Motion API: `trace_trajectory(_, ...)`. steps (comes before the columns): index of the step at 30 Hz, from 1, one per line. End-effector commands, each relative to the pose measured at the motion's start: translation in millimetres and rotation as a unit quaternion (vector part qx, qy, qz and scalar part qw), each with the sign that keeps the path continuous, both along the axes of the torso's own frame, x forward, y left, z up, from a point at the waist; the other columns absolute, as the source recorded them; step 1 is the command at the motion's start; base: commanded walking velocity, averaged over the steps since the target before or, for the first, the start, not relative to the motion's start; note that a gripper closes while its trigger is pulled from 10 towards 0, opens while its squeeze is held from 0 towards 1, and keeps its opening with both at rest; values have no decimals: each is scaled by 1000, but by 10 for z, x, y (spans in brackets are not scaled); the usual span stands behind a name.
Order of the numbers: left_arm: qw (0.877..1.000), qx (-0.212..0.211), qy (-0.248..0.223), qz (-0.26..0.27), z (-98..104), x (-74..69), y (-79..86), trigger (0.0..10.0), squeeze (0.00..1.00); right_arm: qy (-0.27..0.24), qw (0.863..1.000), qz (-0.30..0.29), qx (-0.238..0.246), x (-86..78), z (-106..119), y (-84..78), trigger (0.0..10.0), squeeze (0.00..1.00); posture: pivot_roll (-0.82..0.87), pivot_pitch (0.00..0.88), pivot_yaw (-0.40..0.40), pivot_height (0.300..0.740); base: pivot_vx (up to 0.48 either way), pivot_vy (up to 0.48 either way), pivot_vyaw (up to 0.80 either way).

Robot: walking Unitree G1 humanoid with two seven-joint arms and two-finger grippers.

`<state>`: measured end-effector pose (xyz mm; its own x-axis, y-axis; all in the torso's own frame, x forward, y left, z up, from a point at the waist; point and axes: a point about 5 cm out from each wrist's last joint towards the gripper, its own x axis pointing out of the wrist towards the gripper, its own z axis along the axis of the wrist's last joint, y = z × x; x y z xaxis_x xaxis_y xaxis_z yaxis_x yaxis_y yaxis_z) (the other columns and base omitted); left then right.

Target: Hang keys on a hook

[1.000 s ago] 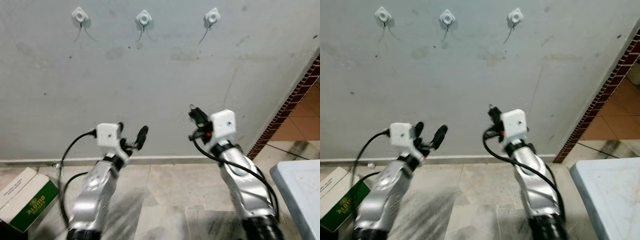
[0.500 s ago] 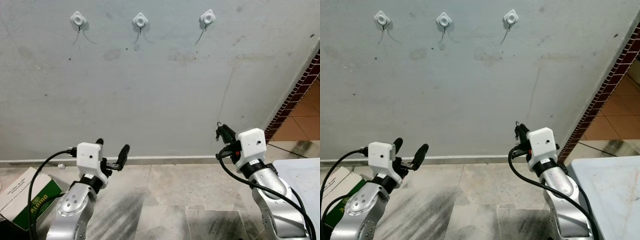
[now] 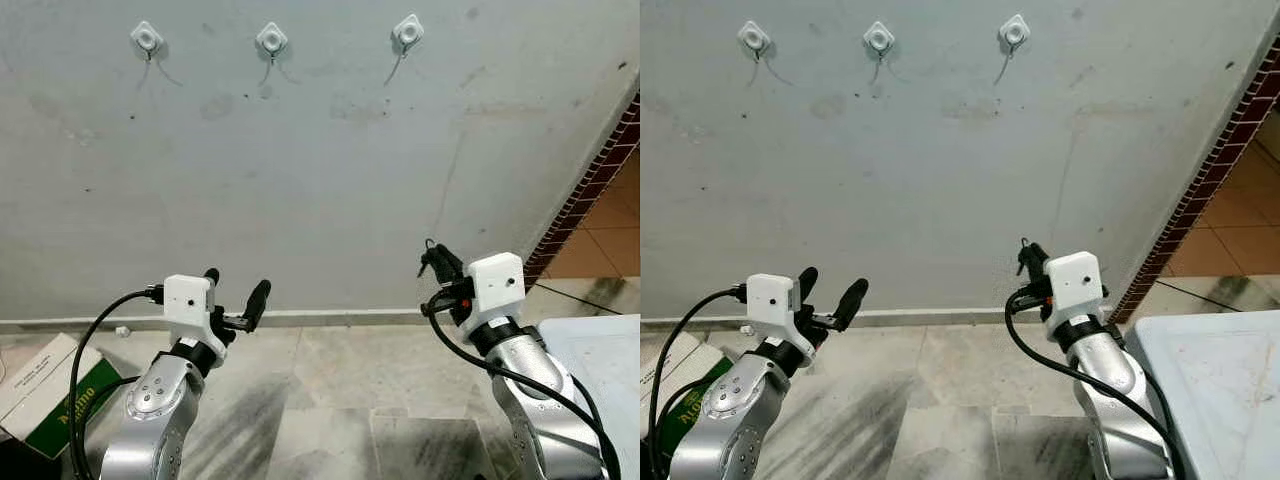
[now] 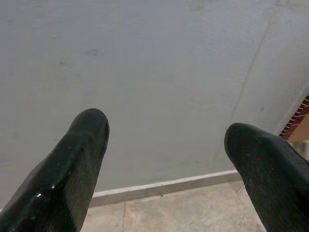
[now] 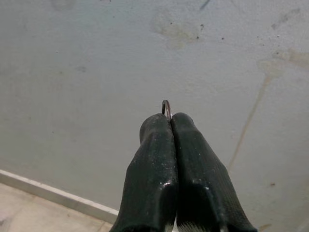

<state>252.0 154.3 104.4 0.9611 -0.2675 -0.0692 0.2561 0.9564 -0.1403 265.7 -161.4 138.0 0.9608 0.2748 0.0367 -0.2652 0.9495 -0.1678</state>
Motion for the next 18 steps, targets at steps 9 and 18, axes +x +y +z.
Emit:
trace_trajectory(9,1000,-13,2,-12,27,11,-35,10000,0,-9,1000,-9,-6,24,86,-25,10000,0,-79,95,54,740,0,-437,0)
trace_trajectory(18,999,-33,-1,-8,53,26,-31,10000,0,-8,1000,-5,-3,41,91,-1,10000,0,-79,95,54,740,0,-104,0)
